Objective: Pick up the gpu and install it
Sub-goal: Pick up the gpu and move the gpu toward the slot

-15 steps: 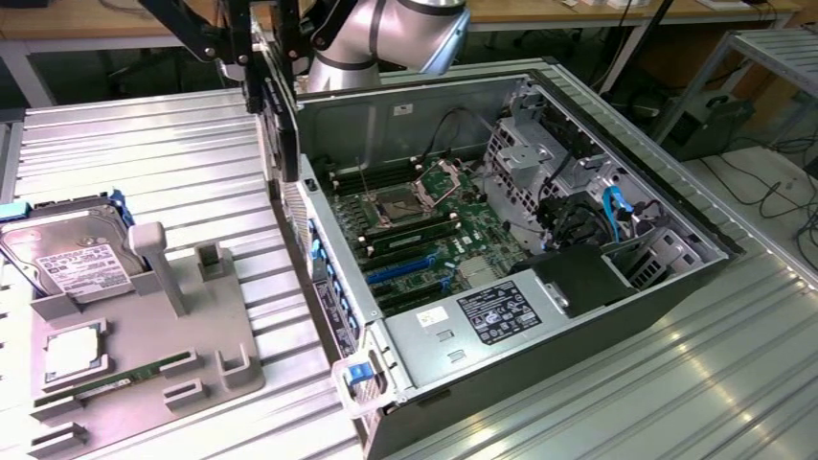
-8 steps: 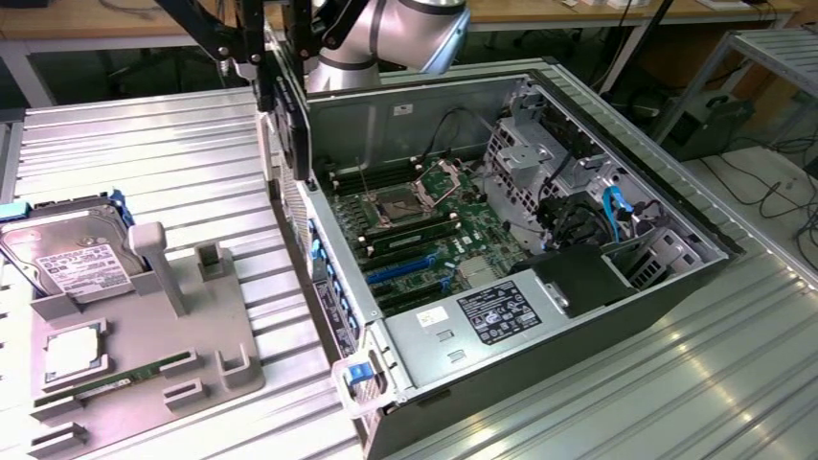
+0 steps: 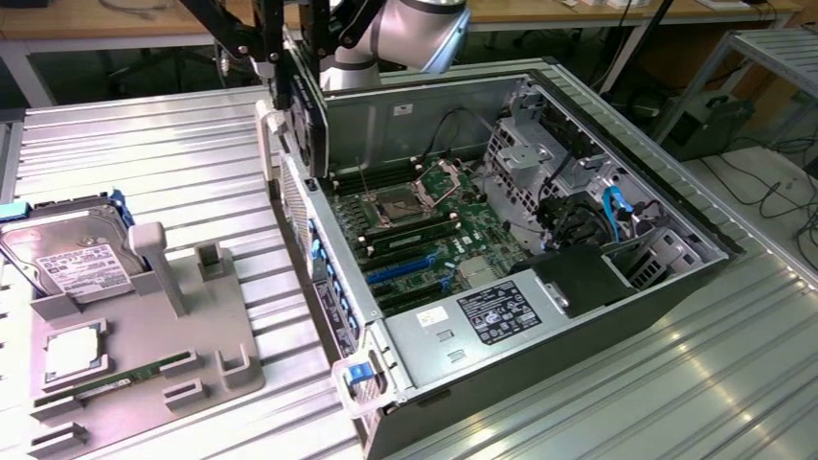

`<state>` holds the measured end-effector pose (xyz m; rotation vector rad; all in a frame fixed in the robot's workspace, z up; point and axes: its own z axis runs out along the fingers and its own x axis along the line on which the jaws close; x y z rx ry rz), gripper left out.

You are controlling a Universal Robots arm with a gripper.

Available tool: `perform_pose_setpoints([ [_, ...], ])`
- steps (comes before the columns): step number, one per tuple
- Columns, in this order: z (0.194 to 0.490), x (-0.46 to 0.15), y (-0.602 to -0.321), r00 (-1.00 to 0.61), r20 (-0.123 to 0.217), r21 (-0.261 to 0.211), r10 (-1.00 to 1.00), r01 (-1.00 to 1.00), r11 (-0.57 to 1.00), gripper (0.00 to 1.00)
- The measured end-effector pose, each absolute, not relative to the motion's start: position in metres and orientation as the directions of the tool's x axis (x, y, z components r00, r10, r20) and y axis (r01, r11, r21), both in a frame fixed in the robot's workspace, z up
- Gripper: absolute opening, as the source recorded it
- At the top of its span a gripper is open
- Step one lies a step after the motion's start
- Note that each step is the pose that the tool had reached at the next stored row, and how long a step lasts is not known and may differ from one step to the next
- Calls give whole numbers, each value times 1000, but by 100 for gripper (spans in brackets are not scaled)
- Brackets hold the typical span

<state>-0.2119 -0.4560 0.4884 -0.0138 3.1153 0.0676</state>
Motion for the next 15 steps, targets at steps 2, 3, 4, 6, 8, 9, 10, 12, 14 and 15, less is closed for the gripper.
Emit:
perform_pose_setpoints([
  [2,488,-209,-456,-1000,-26,43,-8,-9,999,27],
  [3,488,-208,-456,-1000,-26,43,-8,-9,999,27],
  [4,488,-206,-456,-1000,-26,43,-8,-9,999,27],
  [6,488,-203,-456,-1000,-26,43,-8,-9,999,27],
  [8,488,-200,-456,-1000,-26,43,-8,-9,999,27],
  [9,488,-198,-456,-1000,-26,43,-8,-9,999,27],
  [10,488,-195,-456,-1000,-26,43,-8,-9,999,27],
  [12,488,-192,-456,-1000,-26,43,-8,-9,999,27],
  [14,488,-189,-456,-1000,-26,43,-8,-9,999,27],
  [15,488,-187,-456,-1000,-26,43,-8,-9,999,27],
])
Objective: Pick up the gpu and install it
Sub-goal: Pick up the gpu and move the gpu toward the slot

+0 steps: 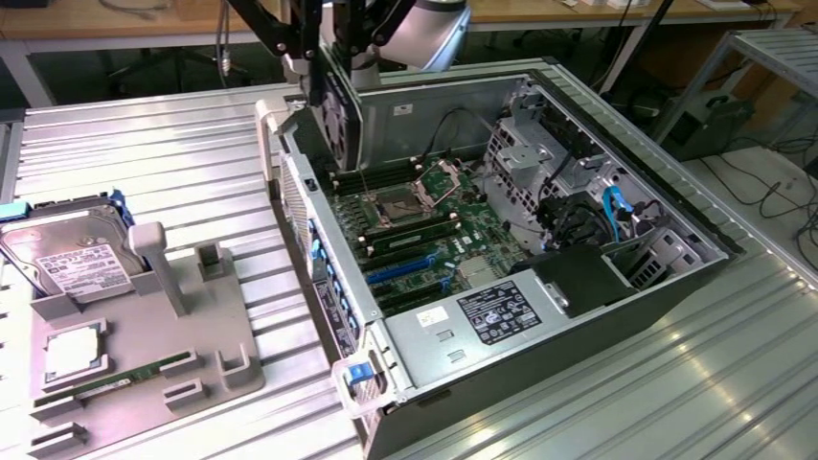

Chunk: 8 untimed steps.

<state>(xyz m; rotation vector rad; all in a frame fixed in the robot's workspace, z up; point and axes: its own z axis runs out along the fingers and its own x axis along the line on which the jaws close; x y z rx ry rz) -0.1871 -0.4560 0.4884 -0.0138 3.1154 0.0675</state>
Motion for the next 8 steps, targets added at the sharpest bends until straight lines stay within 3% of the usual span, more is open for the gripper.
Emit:
perform_pose_setpoints([
  [8,488,-177,-456,-1000,-26,43,-8,-9,999,27],
])
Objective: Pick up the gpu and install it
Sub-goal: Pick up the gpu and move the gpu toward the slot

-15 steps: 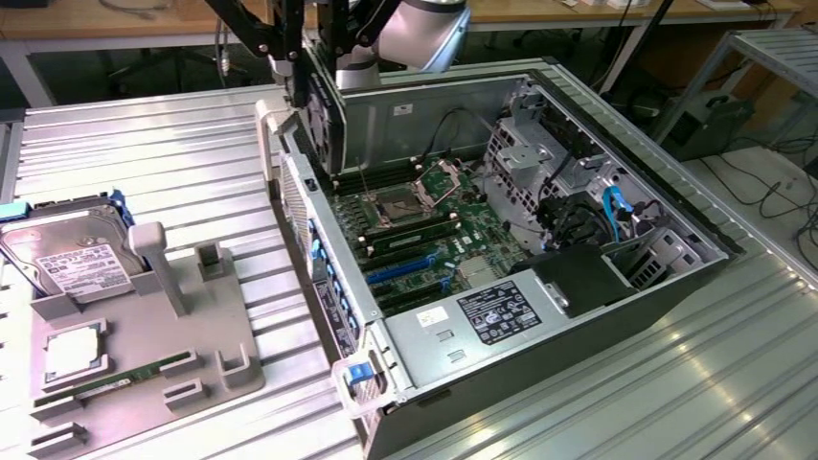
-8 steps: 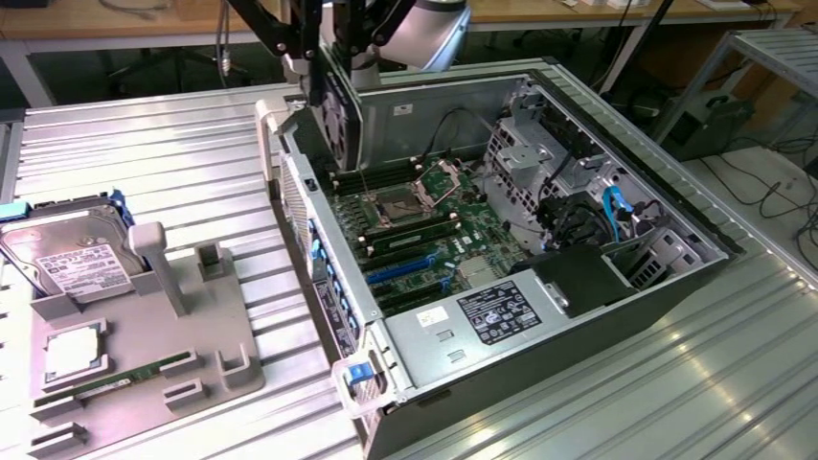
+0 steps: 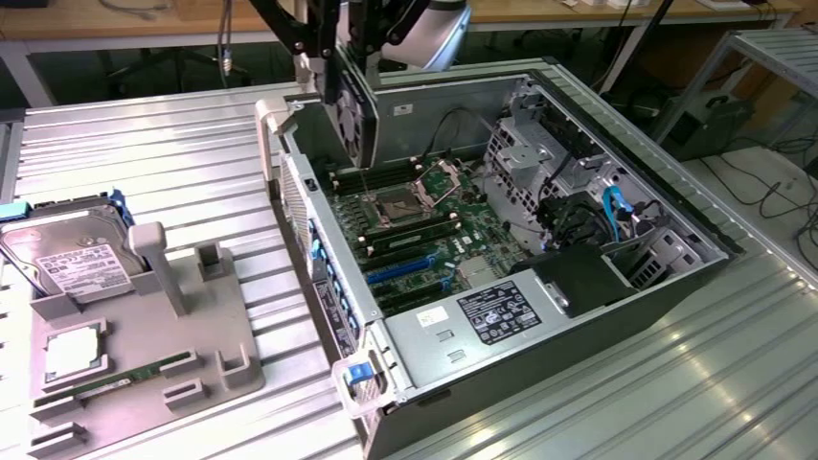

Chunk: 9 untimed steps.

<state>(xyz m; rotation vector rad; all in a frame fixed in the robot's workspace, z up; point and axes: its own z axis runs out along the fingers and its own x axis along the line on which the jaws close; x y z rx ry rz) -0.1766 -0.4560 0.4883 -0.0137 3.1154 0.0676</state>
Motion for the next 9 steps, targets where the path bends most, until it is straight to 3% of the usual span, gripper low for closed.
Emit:
perform_pose_setpoints([
  [9,488,-163,-456,-1000,-26,43,-8,-9,999,27],
])
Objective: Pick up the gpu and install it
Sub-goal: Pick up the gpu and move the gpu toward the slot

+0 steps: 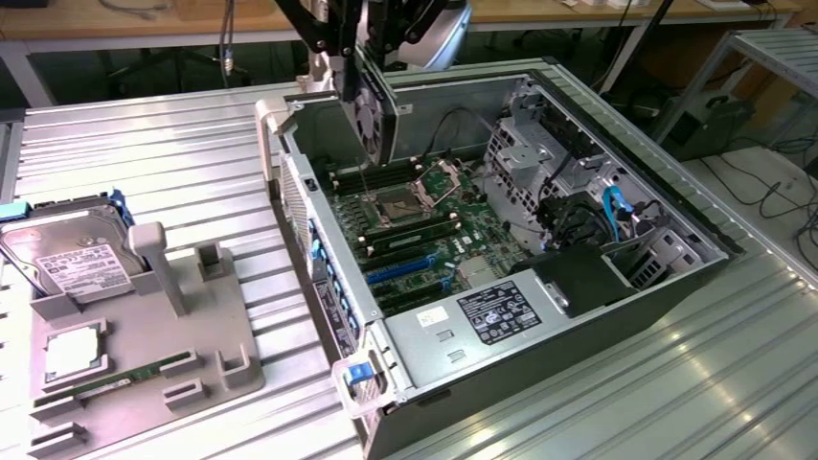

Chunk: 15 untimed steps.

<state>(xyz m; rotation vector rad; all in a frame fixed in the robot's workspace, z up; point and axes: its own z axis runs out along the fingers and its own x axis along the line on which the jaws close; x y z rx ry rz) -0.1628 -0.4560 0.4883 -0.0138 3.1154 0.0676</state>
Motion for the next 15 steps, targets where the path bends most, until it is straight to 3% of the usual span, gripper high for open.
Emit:
perform_pose_setpoints([
  [15,488,-140,-456,-1000,-26,43,-8,-9,999,27],
])
